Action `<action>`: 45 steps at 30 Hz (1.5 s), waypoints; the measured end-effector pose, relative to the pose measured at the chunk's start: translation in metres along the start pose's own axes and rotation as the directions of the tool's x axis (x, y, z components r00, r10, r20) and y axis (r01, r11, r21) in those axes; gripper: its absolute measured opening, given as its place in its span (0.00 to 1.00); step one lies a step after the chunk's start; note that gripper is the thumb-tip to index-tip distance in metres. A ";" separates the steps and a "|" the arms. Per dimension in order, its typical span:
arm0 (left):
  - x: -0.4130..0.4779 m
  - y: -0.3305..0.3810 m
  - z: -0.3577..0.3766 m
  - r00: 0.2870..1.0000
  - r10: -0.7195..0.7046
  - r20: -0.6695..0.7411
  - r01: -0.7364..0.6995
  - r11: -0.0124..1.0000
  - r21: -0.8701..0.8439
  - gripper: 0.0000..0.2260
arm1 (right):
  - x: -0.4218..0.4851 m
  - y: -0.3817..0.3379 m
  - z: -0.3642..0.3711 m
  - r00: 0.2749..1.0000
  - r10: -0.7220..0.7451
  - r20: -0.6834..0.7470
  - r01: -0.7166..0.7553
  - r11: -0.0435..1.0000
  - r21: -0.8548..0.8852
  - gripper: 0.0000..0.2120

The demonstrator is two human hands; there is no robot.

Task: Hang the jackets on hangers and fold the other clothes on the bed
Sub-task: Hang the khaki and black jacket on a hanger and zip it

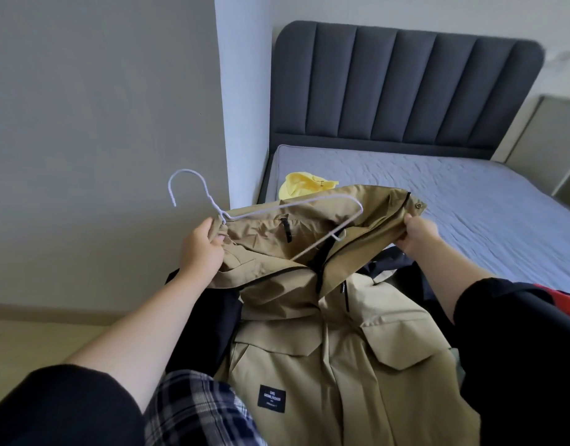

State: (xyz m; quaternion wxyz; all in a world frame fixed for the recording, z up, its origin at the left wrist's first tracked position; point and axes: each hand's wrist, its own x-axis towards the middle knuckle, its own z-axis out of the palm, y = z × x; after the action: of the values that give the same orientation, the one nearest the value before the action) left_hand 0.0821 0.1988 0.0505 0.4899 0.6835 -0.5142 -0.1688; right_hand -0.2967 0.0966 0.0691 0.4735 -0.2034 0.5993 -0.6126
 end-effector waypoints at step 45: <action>0.057 0.192 -0.113 0.899 0.378 -0.219 -0.396 0.917 -0.043 0.04 | -0.217 -0.132 0.153 0.173 -0.828 0.534 0.775 -0.220 -0.593 0.07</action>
State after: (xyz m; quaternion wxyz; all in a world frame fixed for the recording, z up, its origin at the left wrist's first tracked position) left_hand 0.0857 0.2070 0.2802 0.5932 0.5595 -0.5786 -0.0183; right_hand -0.1140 0.1705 0.2915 -0.2064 -0.7039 0.5295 -0.4261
